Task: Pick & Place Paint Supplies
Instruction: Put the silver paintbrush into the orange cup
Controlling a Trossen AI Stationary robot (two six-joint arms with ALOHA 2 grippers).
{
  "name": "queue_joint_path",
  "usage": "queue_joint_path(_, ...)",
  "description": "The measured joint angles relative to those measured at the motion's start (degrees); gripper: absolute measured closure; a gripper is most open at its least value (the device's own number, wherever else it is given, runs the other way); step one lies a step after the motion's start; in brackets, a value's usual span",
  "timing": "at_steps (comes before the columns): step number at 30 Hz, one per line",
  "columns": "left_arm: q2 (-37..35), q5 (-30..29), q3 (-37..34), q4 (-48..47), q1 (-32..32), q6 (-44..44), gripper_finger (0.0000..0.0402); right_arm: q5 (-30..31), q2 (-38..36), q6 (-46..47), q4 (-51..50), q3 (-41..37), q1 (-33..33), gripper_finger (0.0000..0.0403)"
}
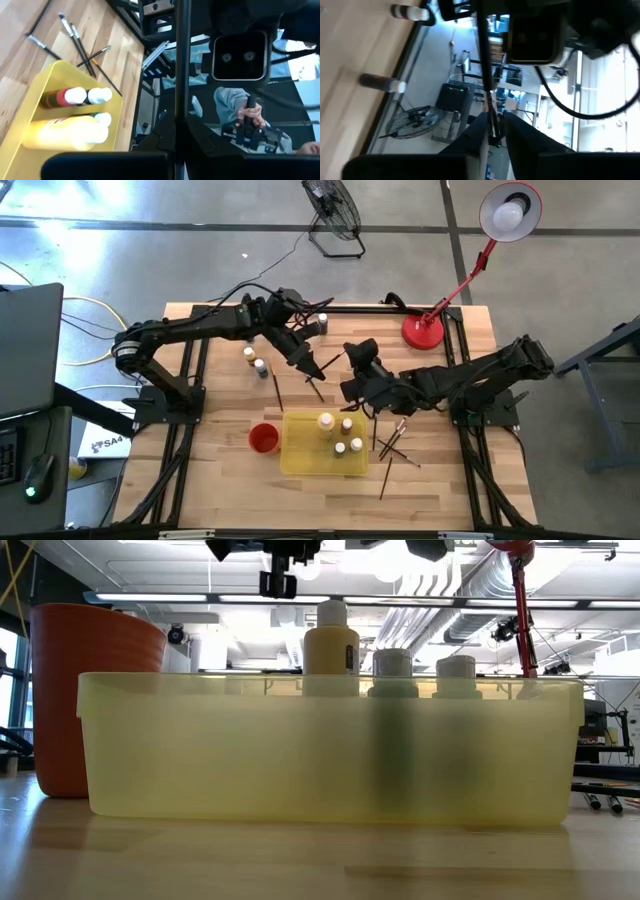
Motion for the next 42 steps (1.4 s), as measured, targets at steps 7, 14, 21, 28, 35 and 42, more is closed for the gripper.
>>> queue_joint_path(7, -0.15, 0.3, 0.11, 4.28, 0.0, 2.67, 0.0394, 1.78, -3.76, -2.23, 4.36, -0.02, 2.19, 0.0299)
queue_joint_path(14, 0.05, 0.5, -0.07, 4.5, 3.09, 5.17, 0.0394, 5.24, -10.01, 3.28, 4.93, 0.04, 5.65, 0.0273)
queue_joint_path(21, -0.55, 0.22, -0.05, 5.13, 6.82, 13.31, 0.0394, 6.63, -16.54, 23.59, 4.61, 0.04, 8.86, 0.0272)
queue_joint_path(28, -0.5, -6.01, -0.05, 5.4, 6.34, 22.74, 0.0394, -8.74, -19.72, 53.17, -2.05, 0.11, 8.88, 0.0272)
queue_joint_path(35, -0.5, -8.58, -0.05, 15.44, 4.36, 27.63, 0.0394, -28.7, -20.7, 83.48, -14.85, 0.09, 1.82, 0.0278)
queue_joint_path(42, -0.5, -12.63, -0.05, 21.88, 1.26, 34.63, 0.0394, -38.66, -19.87, 90.33, -9.04, 0.09, -2.5, 0.0291)
